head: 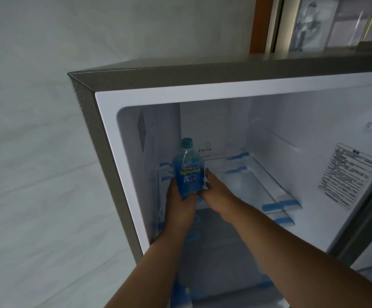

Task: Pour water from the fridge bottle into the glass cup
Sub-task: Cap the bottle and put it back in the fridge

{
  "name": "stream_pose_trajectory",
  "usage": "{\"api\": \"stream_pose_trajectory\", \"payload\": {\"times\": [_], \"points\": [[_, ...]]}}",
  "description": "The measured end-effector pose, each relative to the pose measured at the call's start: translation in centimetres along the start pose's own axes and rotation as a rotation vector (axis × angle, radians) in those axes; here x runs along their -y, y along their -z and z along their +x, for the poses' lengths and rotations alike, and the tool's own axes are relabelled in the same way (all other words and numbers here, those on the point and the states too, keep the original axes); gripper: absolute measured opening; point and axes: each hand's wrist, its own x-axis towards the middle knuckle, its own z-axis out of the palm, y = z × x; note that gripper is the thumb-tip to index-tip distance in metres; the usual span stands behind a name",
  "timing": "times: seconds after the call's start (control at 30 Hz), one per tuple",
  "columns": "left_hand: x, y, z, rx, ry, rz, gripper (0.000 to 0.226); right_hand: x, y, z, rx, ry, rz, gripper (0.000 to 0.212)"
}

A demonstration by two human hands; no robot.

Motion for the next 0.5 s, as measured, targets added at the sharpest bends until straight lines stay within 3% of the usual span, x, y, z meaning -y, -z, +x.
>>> {"api": "stream_pose_trajectory", "payload": {"times": [0.13, 0.27, 0.3, 0.43, 0.5], "points": [[-0.5, 0.6, -1.2, -0.018, -0.166, 0.05, 0.061, -0.6, 1.1, -3.0, -0.119, -0.013, -0.003, 0.077], [-0.2, -0.1, -3.3, 0.053, -0.303, 0.189, 0.041, -2.5, 3.2, -7.7, -0.239, -0.029, -0.121, 0.063], [-0.5, -0.6, -4.0, 0.14, -0.309, 0.187, 0.031, -3.0, 3.9, -9.3, -0.271, -0.045, -0.15, 0.058], [-0.9, -4.2, -7.8, 0.593, -0.379, 0.23, 0.027, -5.9, 6.2, -17.1, -0.433, -0.154, -0.243, 0.044], [-0.8, -6.5, -10.6, 0.736, -0.445, 0.247, 0.024, -7.1, 7.0, -21.3, -0.553, -0.197, -0.258, 0.035]]}}
